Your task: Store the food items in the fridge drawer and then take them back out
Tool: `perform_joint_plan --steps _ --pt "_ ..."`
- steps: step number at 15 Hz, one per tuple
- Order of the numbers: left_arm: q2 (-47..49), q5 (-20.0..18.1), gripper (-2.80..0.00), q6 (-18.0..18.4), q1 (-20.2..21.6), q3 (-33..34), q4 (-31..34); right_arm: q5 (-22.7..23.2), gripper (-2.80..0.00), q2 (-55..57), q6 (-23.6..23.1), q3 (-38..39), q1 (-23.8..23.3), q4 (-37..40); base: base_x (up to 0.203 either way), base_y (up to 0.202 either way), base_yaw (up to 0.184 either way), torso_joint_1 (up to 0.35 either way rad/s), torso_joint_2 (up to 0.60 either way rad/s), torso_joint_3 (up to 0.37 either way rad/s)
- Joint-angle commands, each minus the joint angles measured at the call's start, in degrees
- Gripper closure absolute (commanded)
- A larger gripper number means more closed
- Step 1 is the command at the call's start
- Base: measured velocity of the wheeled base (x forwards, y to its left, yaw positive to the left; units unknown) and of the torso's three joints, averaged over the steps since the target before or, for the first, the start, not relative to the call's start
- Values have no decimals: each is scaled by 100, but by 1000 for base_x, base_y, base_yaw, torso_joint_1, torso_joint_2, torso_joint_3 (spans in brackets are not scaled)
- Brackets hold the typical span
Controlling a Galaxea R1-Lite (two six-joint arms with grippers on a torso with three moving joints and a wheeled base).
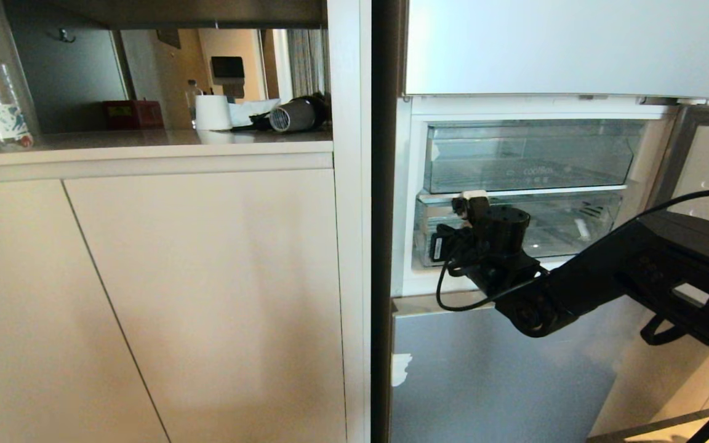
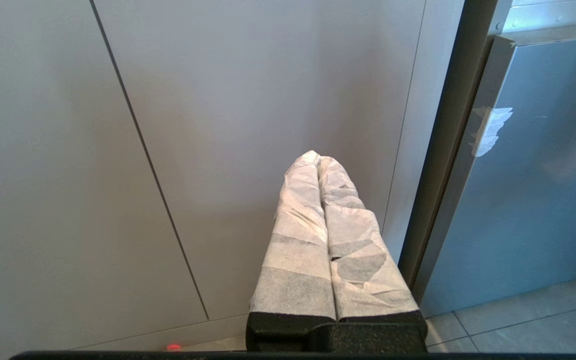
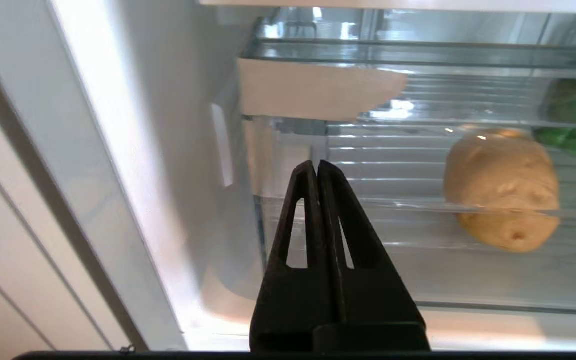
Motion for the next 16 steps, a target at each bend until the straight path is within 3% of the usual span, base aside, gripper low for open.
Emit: perform_joint_plan --steps 1,7,8,16 --pt "-11 -1 0 0 0 0 0 -12 0 15 0 -34 64 -28 0 0 0 0 0 0" --pt "-11 -1 0 0 0 0 2 -233 0 15 -26 36 72 -37 0 0 0 0 0 0" --pt "-11 -1 0 0 0 0 0 -233 -280 15 -26 45 72 -37 0 0 0 0 0 0" --pt "-11 -1 0 0 0 0 8 -189 -280 101 -2 -119 100 -122 0 0 0 0 0 0"
